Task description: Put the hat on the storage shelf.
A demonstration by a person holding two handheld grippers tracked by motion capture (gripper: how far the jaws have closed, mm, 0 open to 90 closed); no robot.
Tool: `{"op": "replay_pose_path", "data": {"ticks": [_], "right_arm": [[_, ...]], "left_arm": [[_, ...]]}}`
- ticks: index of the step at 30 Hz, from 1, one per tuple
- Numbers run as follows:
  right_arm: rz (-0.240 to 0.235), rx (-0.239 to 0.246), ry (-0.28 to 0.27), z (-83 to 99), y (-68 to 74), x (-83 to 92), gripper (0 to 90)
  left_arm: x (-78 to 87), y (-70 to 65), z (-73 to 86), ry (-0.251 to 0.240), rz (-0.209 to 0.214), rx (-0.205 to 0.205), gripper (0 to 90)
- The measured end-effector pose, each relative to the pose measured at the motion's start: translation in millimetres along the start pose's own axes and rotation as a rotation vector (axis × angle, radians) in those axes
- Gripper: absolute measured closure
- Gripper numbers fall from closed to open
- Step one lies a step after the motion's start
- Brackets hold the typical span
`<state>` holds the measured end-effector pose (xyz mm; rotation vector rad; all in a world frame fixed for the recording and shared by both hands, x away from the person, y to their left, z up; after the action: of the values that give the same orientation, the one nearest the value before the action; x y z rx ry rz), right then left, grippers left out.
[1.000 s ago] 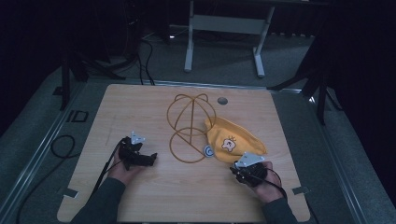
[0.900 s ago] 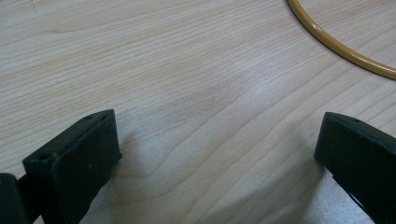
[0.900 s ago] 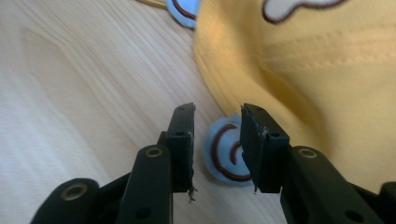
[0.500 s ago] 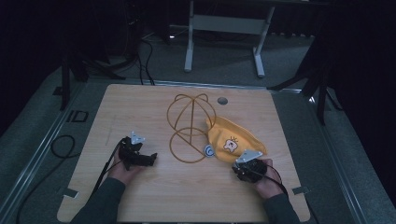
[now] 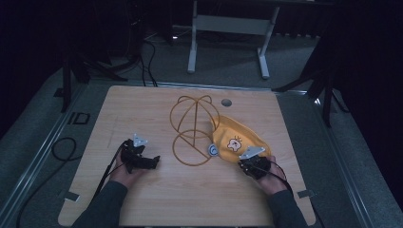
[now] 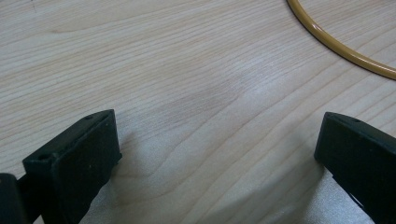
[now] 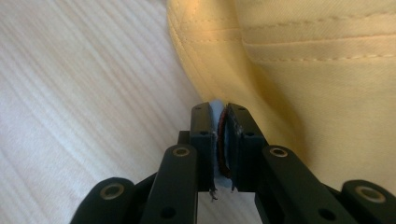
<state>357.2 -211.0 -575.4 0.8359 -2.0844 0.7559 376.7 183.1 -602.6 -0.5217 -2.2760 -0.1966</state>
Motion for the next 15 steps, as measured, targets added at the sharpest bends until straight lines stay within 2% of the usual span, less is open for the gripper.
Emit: {"op": "replay_pose_path", "data": {"ticks": [4,15], "right_arm": [[0.005,-0.003,-0.018,-5.1,-2.8,1.7,82.2],[0.013,-0.006,-0.078,-25.3,-9.1,21.2,82.3]], "left_arm": [[0.0,0.0,0.0,0.000,0.000,0.000,0.1],[0.1,0.0,0.0,0.000,0.001,0.000,0.1]]}}
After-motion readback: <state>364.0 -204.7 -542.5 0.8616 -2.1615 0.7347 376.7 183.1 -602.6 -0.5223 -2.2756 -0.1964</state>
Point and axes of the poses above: each handheld gripper's, and its own axes: x roughly backward along the jaws, z roughly out of its underside, y roughly to its left, the point moved 5 cm from there along -x, roughly forward along the jaws, and after that the axes turned 2 degrees about x, right-handed, at the moved point
